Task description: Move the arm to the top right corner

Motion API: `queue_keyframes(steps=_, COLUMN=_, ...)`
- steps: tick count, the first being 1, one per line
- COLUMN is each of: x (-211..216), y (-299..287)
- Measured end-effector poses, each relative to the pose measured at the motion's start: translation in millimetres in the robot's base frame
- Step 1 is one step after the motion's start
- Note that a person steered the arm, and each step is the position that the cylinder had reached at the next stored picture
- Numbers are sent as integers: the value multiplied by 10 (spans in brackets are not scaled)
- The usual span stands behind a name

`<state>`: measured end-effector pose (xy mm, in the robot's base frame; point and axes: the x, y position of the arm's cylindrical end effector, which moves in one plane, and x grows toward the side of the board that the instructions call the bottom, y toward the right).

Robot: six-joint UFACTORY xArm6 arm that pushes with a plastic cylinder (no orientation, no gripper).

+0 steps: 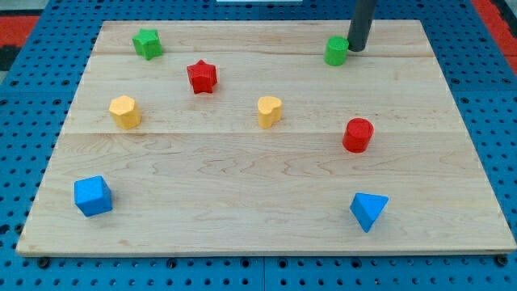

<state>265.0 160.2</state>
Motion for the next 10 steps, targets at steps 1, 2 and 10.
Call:
queue_keyframes(steps=1, x=-723, y=16)
queue_keyframes(steps=2, x=-453, y=-122)
queue_keyframes(steps=10, x=-550, y=984)
